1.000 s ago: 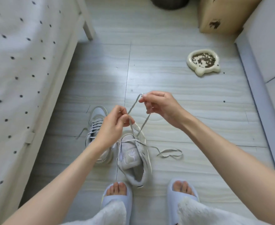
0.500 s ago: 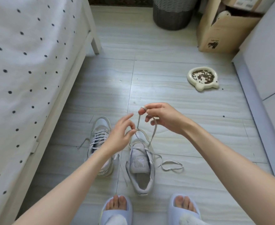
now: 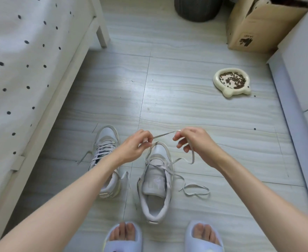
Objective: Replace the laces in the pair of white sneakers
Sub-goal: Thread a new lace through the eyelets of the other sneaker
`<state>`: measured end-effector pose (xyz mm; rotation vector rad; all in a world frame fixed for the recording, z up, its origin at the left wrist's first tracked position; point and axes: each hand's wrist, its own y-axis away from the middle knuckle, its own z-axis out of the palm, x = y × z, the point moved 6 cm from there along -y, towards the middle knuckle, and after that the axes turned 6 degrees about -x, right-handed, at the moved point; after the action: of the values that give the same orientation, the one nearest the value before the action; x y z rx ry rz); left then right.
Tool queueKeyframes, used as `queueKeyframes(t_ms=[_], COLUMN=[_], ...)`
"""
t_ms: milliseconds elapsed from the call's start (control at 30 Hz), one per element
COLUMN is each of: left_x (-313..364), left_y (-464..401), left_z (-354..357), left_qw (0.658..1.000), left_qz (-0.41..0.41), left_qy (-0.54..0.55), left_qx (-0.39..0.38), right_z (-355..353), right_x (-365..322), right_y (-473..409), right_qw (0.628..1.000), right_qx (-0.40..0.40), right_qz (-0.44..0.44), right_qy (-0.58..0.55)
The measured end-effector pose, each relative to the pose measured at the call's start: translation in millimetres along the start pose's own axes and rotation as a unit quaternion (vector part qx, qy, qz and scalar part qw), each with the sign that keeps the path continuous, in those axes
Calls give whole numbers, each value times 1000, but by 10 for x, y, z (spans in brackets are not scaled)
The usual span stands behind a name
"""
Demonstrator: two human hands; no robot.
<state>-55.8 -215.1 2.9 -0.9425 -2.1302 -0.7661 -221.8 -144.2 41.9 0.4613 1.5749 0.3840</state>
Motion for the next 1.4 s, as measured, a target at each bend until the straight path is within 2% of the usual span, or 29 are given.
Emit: queueKeyframes(t_ms=[100, 200, 267, 333, 400, 500, 567, 700, 867, 900, 933, 1033, 1100, 1133, 1167, 1233, 1300, 1400], left_x=[-292, -401, -316, -225, -116, -56, -51, -10, 15, 18, 35, 192, 373, 479, 591, 821, 1107, 1633], left_y=[62, 135, 188, 226, 238, 217, 225, 290, 356, 360, 358, 319, 291, 287, 295, 330, 383, 495], left_z=[-136, -278, -348, -333, -252, -80, -4, 66, 123, 120, 97, -70, -198, -242, -272, -358, -540, -911], left_qw=[993, 988, 985, 982, 981, 985, 987, 987, 986, 986, 986, 986, 988, 989, 988, 980, 976, 976], left_qz=[-42, -59, -45, -40, -33, -35, -40, -48, -66, -67, -68, -33, 2, 16, 30, 46, 60, 75], left_qy=[-108, -116, -79, -32, -15, 4, 12, 30, 58, 59, 56, 17, -19, -51, -89, -149, -143, -77], left_qx=[27, 87, 147, 182, 190, 168, 155, 149, 140, 140, 142, 160, 152, 138, 125, 124, 153, 190], right_z=[-36, -188, -255, -254, -176, 83, 228, 230, 207, 211, 202, 101, 22, -10, -35, -67, -69, -58], right_x=[508, 1002, 1375, 1741, 1917, 1943, 1959, 2017, 1960, 1947, 1910, 1581, 1177, 951, 714, 198, -285, -931], right_y=[-50, -141, -171, -97, 39, 218, 272, 180, 78, 80, 88, 130, 158, 182, 214, 346, 550, 912], right_qw=[998, 992, 981, 948, 916, 857, 810, 786, 739, 748, 772, 872, 952, 978, 989, 992, 991, 985], right_qx=[3, 87, 109, 106, 116, 110, 79, 52, 57, 57, 64, 118, 136, 136, 133, 104, 70, 51], right_qz=[63, 91, 125, 156, 112, -60, -124, -92, -131, -126, -112, -64, -44, -33, -34, -65, -102, -158], right_qy=[25, -12, 102, 255, 368, 499, 568, 609, 659, 649, 623, 470, 272, 154, 56, -30, -45, -53])
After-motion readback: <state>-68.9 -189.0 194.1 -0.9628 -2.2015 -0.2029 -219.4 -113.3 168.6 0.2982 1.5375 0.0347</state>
